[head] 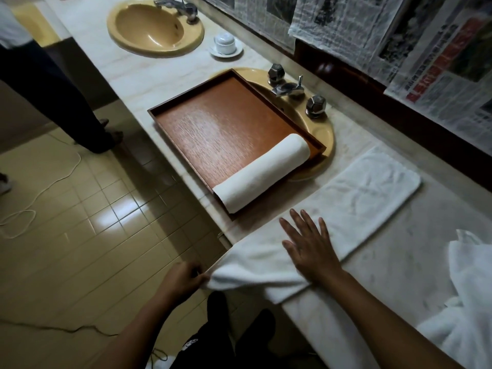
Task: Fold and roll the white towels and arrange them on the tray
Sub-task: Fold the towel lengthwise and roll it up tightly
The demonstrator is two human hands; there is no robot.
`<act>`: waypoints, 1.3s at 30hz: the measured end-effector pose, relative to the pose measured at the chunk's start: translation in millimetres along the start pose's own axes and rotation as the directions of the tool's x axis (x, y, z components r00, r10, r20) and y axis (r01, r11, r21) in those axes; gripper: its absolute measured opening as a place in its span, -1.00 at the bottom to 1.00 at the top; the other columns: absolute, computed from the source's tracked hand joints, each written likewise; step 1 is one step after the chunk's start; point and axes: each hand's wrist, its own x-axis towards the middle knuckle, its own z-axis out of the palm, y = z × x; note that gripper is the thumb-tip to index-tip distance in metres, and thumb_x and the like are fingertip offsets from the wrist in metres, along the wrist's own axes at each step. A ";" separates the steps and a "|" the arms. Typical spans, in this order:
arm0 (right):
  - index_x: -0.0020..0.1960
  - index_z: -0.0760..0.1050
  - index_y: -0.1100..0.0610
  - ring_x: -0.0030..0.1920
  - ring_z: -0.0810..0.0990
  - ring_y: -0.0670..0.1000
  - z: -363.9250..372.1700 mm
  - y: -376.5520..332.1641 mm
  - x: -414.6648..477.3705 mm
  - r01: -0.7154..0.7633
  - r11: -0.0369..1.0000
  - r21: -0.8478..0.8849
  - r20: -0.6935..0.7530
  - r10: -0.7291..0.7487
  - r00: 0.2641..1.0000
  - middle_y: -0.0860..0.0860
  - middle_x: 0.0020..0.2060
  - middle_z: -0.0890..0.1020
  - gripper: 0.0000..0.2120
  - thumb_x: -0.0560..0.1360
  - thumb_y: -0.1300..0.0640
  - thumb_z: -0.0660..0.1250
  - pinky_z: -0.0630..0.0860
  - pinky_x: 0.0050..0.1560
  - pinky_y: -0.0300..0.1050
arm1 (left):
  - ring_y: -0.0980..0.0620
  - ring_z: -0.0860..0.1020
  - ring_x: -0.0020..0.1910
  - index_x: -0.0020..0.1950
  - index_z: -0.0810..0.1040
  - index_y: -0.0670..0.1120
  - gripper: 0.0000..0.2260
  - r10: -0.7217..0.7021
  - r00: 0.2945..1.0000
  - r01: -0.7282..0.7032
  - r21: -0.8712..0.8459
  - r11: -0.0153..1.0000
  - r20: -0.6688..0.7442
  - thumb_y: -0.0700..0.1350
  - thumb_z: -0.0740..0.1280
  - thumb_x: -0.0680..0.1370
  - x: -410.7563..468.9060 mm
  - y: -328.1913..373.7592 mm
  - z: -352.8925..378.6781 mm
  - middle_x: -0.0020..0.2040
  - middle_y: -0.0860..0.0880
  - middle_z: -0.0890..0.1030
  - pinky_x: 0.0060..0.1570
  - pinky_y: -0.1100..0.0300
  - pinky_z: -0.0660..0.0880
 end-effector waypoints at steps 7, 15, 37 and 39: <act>0.60 0.29 -0.08 0.64 0.09 0.10 -4.2 -7.2 4.8 -0.049 0.993 0.110 0.029 0.046 0.999 0.01 0.63 0.20 -0.39 0.57 -0.21 0.13 0.07 0.57 0.30 | 0.10 0.55 -0.18 -0.03 0.58 0.07 -0.95 0.155 0.988 -0.152 0.111 0.982 -0.017 0.01 0.36 0.59 8.3 16.0 -7.8 -0.16 0.10 0.62 -0.14 0.11 0.55; 0.46 0.49 0.10 0.53 0.33 0.24 -20.6 -13.5 -2.5 -0.285 0.926 0.248 -0.110 0.320 0.941 0.17 0.49 0.43 -0.48 0.58 -0.10 0.18 0.34 0.45 0.31 | 0.13 0.49 -0.05 0.06 0.58 0.09 -0.89 0.575 0.804 -0.574 0.056 0.817 -0.151 -0.08 0.33 0.57 20.8 96.6 -26.9 -0.03 0.13 0.55 -0.09 0.20 0.46; 0.65 0.08 -0.21 0.66 -0.09 0.12 -49.3 119.5 60.0 -0.511 0.857 0.070 0.033 0.510 0.860 -0.01 0.67 0.00 -0.41 0.64 -0.25 0.04 -0.06 0.58 0.30 | 0.01 -0.31 0.63 0.68 -0.13 0.11 -0.40 0.830 0.507 -0.840 0.347 0.417 0.233 0.23 0.00 0.70 119.3 236.3 46.8 0.68 0.00 -0.21 0.60 -0.09 -0.25; 0.64 -0.02 -0.28 0.66 -0.13 0.07 -47.1 138.0 67.5 -0.537 0.843 0.014 0.046 0.536 0.843 -0.10 0.67 -0.06 -0.36 0.60 -0.41 -0.11 -0.09 0.55 0.38 | -0.03 -0.27 0.64 0.68 -0.11 0.14 -0.39 0.832 0.508 -0.836 0.361 0.414 0.224 0.24 0.04 0.70 119.1 236.7 45.5 0.68 -0.01 -0.19 0.60 -0.11 -0.24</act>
